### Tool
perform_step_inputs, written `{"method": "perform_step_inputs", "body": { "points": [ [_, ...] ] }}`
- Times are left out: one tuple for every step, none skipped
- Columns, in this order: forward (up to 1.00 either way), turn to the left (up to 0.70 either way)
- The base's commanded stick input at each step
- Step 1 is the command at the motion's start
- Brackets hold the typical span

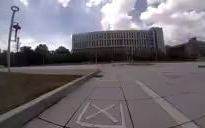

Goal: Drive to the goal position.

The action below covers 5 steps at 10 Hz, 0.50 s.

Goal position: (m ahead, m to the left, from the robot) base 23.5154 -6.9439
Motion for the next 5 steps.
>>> {"method": "perform_step_inputs", "body": {
  "points": [
    [0.01,0.0],
    [-0.14,0.0],
    [-0.3,0.0],
    [-0.23,0.0],
    [0.0,0.0]
  ]
}}
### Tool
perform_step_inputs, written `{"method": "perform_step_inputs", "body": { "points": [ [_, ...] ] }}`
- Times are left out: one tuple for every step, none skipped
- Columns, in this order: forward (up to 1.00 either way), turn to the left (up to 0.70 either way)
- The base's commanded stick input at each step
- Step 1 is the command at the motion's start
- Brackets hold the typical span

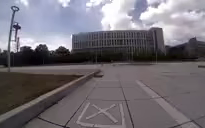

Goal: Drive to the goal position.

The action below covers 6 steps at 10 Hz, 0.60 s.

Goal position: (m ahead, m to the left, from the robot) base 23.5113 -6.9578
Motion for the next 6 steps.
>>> {"method": "perform_step_inputs", "body": {
  "points": [
    [0.21,0.0],
    [0.52,0.0],
    [0.7,0.0],
    [0.7,0.0],
    [0.7,0.0],
    [0.7,0.0]
  ]
}}
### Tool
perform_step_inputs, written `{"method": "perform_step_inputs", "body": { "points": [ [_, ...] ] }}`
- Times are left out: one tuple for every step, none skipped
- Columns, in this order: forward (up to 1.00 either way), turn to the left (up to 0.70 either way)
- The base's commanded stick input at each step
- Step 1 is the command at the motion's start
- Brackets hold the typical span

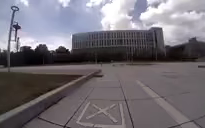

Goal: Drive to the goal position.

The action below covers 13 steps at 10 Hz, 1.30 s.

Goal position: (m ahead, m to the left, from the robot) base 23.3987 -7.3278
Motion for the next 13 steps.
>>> {"method": "perform_step_inputs", "body": {
  "points": [
    [0.7,0.0],
    [0.7,-0.02],
    [0.7,-0.31],
    [0.7,-0.31],
    [0.7,-0.25],
    [0.7,-0.06],
    [0.7,0.0],
    [0.7,0.0],
    [0.7,0.0],
    [0.7,0.0],
    [0.7,0.0],
    [0.7,0.0],
    [0.7,0.0]
  ]
}}
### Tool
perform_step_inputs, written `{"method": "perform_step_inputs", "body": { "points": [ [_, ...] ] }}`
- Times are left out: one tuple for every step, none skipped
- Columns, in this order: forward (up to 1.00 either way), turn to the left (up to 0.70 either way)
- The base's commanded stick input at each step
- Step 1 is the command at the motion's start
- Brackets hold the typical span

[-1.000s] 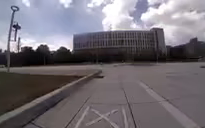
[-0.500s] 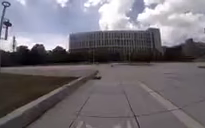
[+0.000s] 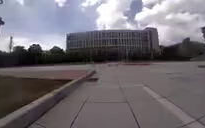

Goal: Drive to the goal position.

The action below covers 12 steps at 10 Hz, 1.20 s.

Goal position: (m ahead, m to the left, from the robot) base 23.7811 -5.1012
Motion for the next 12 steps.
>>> {"method": "perform_step_inputs", "body": {
  "points": [
    [0.7,0.0],
    [0.7,0.0],
    [0.7,0.0],
    [0.7,0.0],
    [0.7,0.0],
    [0.7,0.0],
    [0.7,0.0],
    [0.7,0.0],
    [0.7,0.0],
    [0.7,0.0],
    [0.7,0.0],
    [0.7,0.0]
  ]
}}
